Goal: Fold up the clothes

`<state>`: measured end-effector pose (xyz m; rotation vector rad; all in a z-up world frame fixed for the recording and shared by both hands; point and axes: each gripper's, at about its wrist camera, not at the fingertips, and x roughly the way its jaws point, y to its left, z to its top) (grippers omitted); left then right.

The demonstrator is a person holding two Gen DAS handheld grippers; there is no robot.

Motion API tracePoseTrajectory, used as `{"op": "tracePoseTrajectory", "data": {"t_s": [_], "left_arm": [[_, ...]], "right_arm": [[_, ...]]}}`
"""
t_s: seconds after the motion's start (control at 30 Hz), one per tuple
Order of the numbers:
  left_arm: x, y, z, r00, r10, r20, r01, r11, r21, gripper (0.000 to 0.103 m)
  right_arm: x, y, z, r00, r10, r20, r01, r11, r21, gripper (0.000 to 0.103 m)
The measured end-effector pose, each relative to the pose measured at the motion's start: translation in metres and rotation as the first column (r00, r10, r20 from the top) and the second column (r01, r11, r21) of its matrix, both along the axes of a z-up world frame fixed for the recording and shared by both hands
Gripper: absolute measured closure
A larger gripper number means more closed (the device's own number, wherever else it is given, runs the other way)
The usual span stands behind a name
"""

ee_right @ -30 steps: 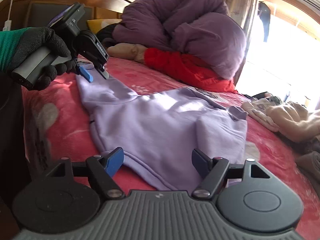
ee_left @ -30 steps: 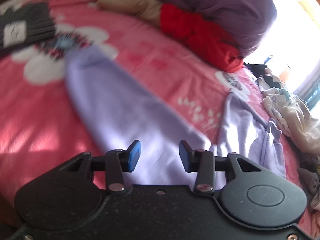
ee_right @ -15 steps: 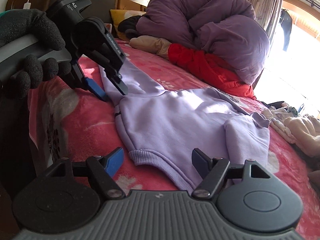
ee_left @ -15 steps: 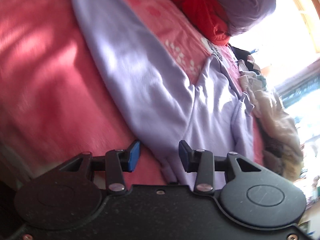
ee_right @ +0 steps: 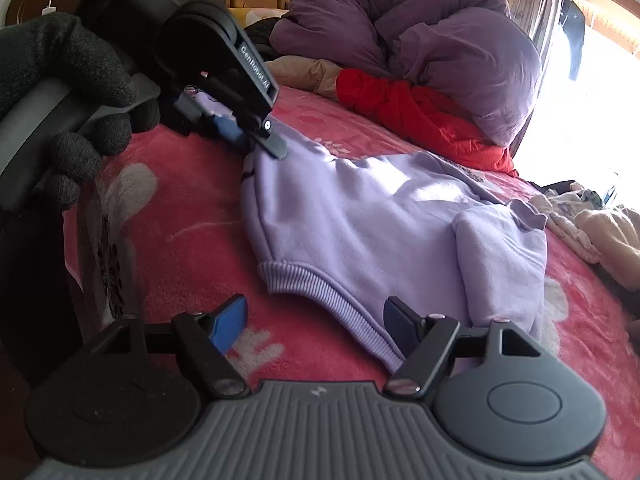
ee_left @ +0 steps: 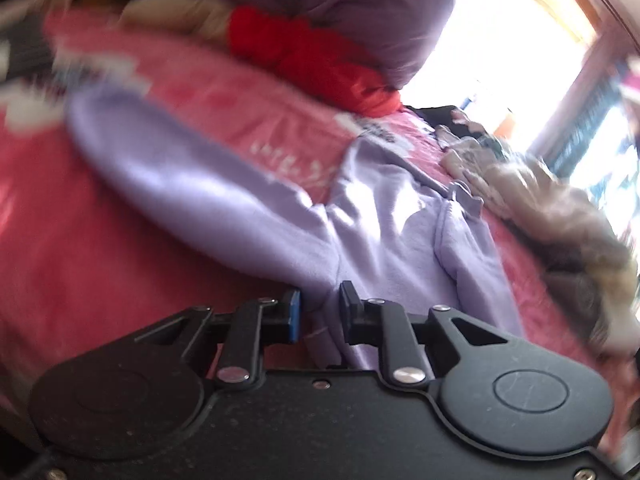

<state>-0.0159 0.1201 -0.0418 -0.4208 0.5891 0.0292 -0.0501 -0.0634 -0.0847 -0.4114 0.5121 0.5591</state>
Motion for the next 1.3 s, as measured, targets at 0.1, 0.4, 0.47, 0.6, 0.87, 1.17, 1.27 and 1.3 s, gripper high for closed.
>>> {"op": "tracePoseTrajectory", "data": {"t_s": [0.1,0.4,0.47,0.6,0.87,1.17,1.27,1.3], "left_arm": [[-0.001,-0.021,0.003,0.997,-0.075,0.028,0.070,0.987,0.147,0.087],[-0.011,-0.082,-0.006,0.941,-0.337,0.033,0.270,0.805,0.529,0.088],[-0.012,-0.095,-0.010,0.928,-0.372,0.022,0.289,0.756,0.587,0.088],[-0.014,-0.116,-0.017,0.895,-0.445,-0.011,0.328,0.643,0.692,0.088],[-0.022,-0.150,-0.050,0.810,-0.557,-0.187,0.417,0.322,0.850,0.088],[-0.003,-0.132,-0.037,0.794,-0.580,-0.183,0.543,0.541,0.642,0.050],[-0.004,-0.124,-0.031,0.793,-0.585,-0.172,0.566,0.602,0.563,0.047],[-0.005,-0.122,-0.030,0.793,-0.584,-0.171,0.569,0.612,0.549,0.047]], "right_arm": [[0.008,-0.009,0.003,0.998,-0.008,-0.070,0.012,0.998,0.066,0.048],[0.024,-0.046,0.017,0.983,-0.110,-0.146,0.139,0.968,0.208,0.056],[0.026,-0.053,0.018,0.978,-0.139,-0.158,0.174,0.957,0.231,0.056],[0.034,-0.069,0.020,0.964,-0.192,-0.185,0.239,0.931,0.278,0.056],[0.049,-0.098,0.021,0.931,-0.278,-0.234,0.348,0.870,0.350,0.055],[0.055,-0.097,0.019,0.928,-0.283,-0.244,0.358,0.861,0.361,0.055],[0.056,-0.097,0.020,0.927,-0.285,-0.245,0.362,0.854,0.375,0.055],[0.056,-0.098,0.020,0.926,-0.287,-0.245,0.363,0.852,0.376,0.055]]}}
